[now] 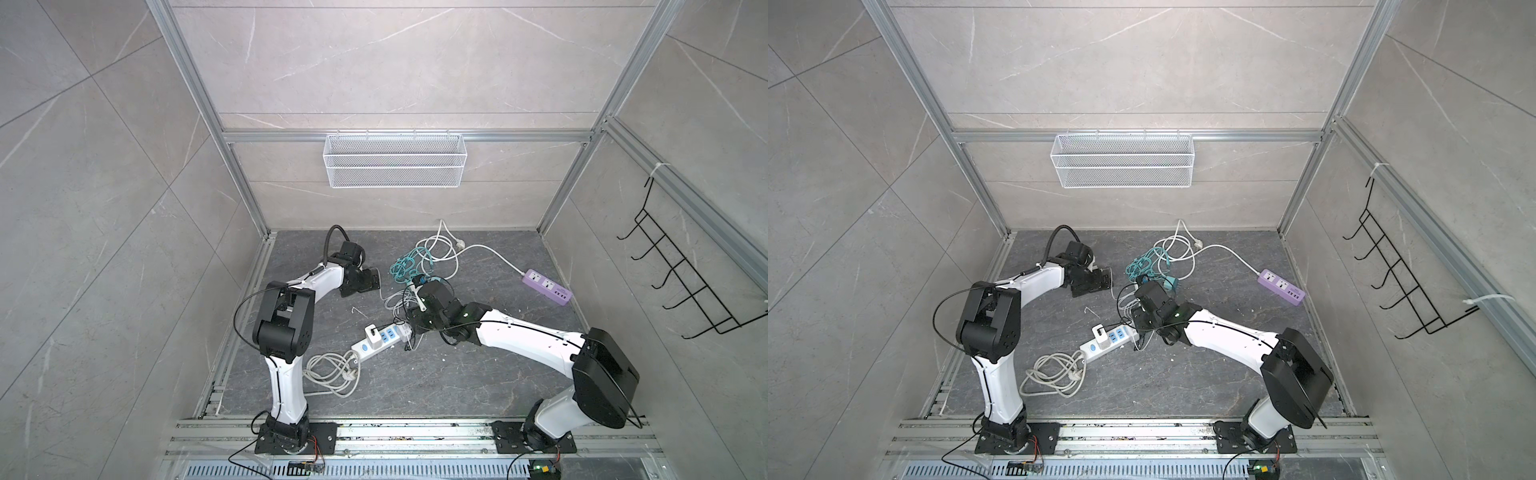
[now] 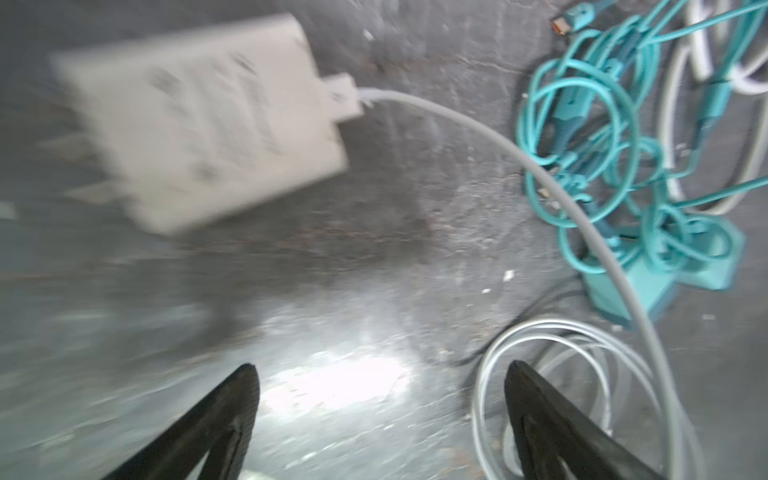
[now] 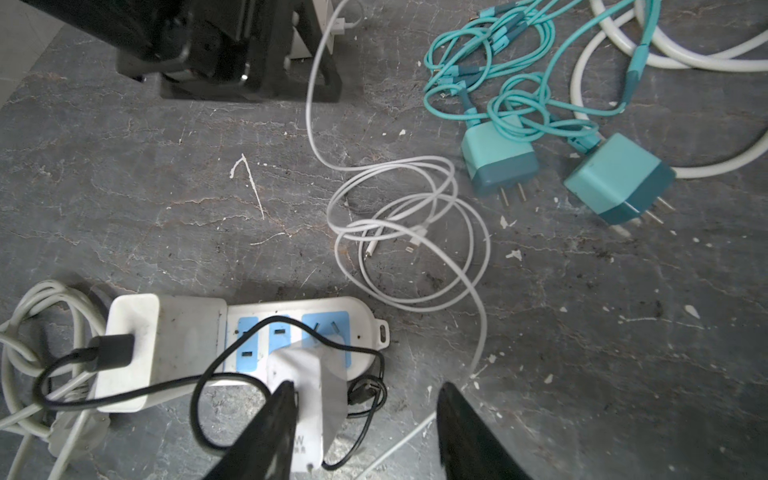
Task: Insert the plug
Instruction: 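Lift the white vivo charger with the left gripper while the right draws back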
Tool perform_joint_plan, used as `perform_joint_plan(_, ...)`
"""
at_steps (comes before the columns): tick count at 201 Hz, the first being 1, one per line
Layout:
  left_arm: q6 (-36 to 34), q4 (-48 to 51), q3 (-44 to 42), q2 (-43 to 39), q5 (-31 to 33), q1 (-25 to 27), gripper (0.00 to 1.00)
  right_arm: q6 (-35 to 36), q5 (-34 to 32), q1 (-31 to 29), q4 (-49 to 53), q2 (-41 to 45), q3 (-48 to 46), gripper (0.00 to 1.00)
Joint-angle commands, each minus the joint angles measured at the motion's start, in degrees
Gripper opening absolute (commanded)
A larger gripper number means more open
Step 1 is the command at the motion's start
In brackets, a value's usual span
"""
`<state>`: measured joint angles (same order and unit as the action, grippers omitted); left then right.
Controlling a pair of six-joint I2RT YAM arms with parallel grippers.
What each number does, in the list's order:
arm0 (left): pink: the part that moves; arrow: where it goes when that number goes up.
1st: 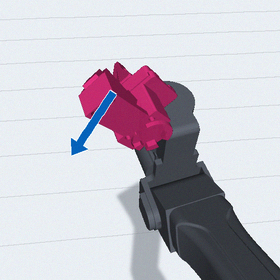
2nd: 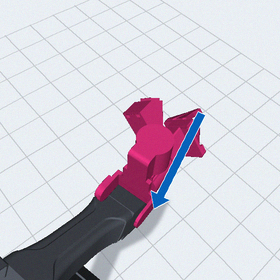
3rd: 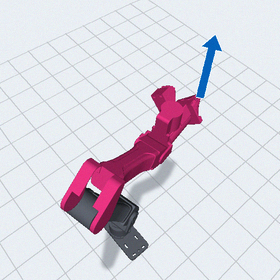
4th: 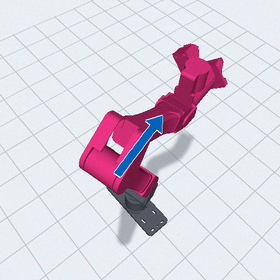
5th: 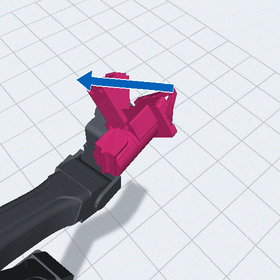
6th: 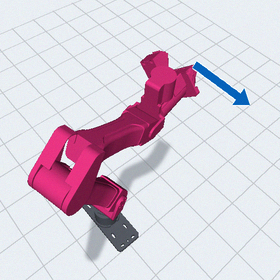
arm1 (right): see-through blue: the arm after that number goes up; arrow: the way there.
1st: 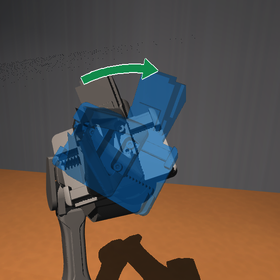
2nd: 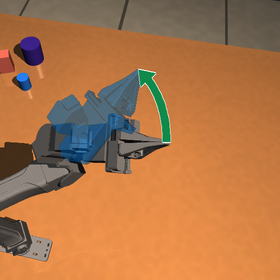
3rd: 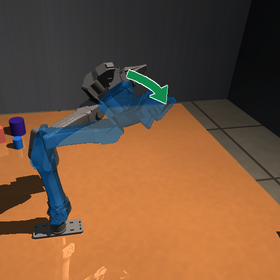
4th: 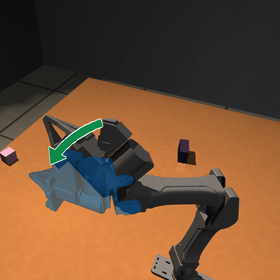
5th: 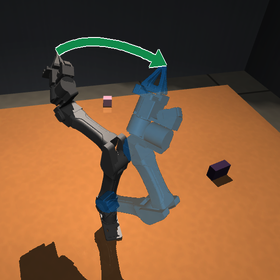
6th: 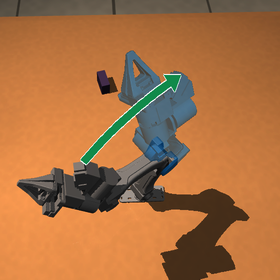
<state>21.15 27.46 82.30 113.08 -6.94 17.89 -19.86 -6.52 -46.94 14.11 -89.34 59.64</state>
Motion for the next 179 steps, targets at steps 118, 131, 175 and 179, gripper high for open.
perform_joint_plan(118, -55.85, 7.67, 16.1, 8.34, 10.77, -2.43, 0.95, 1.27, 1.25, 0.91, 3.89, 0.41, 5.28, 0.57)
perform_joint_plan(131, -56.59, 9.84, 18.91, 10.2, 9.52, -2.95, 0.91, 0.92, 1.25, 1.04, 4.29, 0.96, 5.36, 0.57)
perform_joint_plan(175, -57.17, 12.84, 22.8, 14.02, 6.1, -3.92, 0.87, 0.26, 0.36, 1.48, 5.91, 3.32, 4.95, 0.57)
perform_joint_plan(179, -57.26, 13.05, 23.01, 14.31, 5.83, -3.99, 0.86, 0.26, 0.25, 1.53, 6.0, 3.59, 4.88, 0.57)
